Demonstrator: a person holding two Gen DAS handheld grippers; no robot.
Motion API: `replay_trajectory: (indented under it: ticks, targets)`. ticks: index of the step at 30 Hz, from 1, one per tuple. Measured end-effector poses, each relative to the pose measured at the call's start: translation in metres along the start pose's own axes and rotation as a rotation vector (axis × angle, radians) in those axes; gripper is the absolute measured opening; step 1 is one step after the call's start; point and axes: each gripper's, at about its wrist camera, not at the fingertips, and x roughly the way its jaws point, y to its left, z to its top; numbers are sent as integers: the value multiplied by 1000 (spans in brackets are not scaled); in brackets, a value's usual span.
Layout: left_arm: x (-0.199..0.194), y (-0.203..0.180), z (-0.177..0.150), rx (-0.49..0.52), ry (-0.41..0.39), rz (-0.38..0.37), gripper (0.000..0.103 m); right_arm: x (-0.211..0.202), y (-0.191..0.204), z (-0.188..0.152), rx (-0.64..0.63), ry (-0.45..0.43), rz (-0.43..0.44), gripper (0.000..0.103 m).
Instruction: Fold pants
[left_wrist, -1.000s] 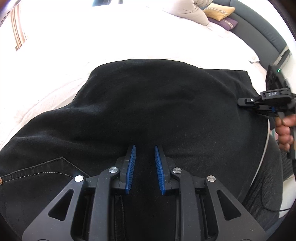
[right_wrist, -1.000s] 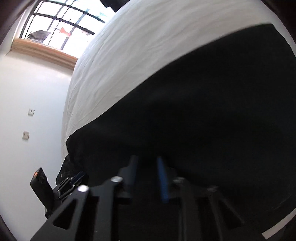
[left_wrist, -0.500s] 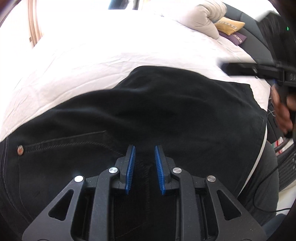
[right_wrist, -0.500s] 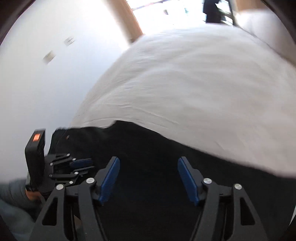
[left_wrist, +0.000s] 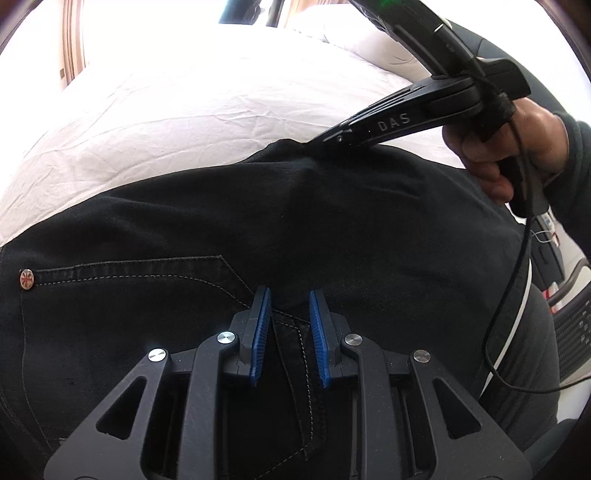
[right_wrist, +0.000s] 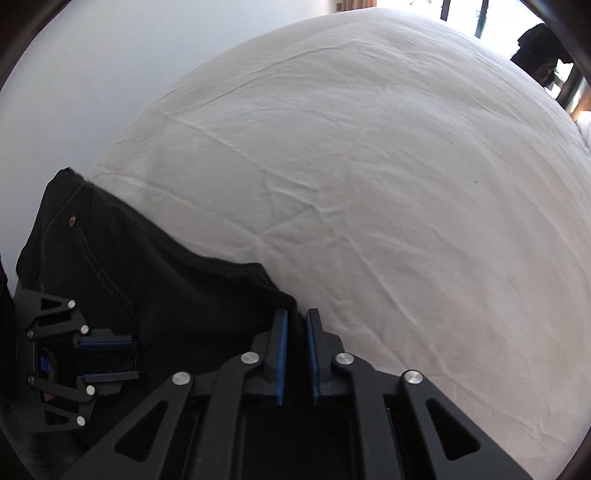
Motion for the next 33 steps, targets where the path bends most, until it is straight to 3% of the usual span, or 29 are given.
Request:
replay_trajectory:
  ticks: [2,5,6,8,10,11,12,14,15,16,17,19,23,25,26,27,29,31,32,33]
  targets:
    - [-3,1,-3,4,-9,11,21,-1,-16,-3,78,-17,-130,0]
    - [-4,-1,-6,12,-19,26,21,-23,-61,-18,286,-73,-208,0]
    - [-4,-4,-7,15,-20,30,21,-39,-66,-26,331,-127,-169,3]
    - [0,-17,-7,21,-20,40,21,-67,-62,-46,376,-245,73,6]
    - [3,-26,-8,36,-19,60,21,-77,-43,-67,330,-271,284,17]
    - [4,-30,-8,44,-18,70,21,-75,-33,-78,300,-254,319,27]
    - [5,-33,-7,46,-16,77,21,-68,-26,-88,280,-223,333,31]
    - [12,-36,-10,45,-14,80,21,-43,-27,-114,309,-143,306,31]
    - [12,-36,-9,42,-12,77,21,-34,-46,-132,379,-124,292,28]
    - [12,-36,-9,35,-9,72,21,-32,-70,-152,471,-149,341,15]
    - [12,-36,-9,26,-5,63,21,-34,-95,-173,569,-166,337,0]
    - [10,-34,-9,11,-1,49,21,-50,-147,-214,742,-212,259,0]
    - [3,-35,-9,-6,27,57,21,-92,-232,-316,1012,-246,-25,0]
    - [-6,-42,-6,4,35,119,21,-118,-253,-359,1153,-215,-220,0]
    - [-17,-48,-1,6,5,113,21,-131,-255,-373,1194,-232,-247,3]
    - [-24,-56,5,7,-19,80,21,-142,-252,-380,1205,-291,-203,10]
    - [-26,-86,27,39,-53,-13,21,-150,-231,-368,1115,-422,13,15]
    - [-9,-126,48,87,-41,-143,26,-142,-199,-339,969,-471,232,28]
    - [9,-146,57,101,-13,-224,27,-135,-182,-322,895,-478,316,34]
    - [27,-158,60,112,11,-243,27,-127,-168,-308,836,-465,361,34]
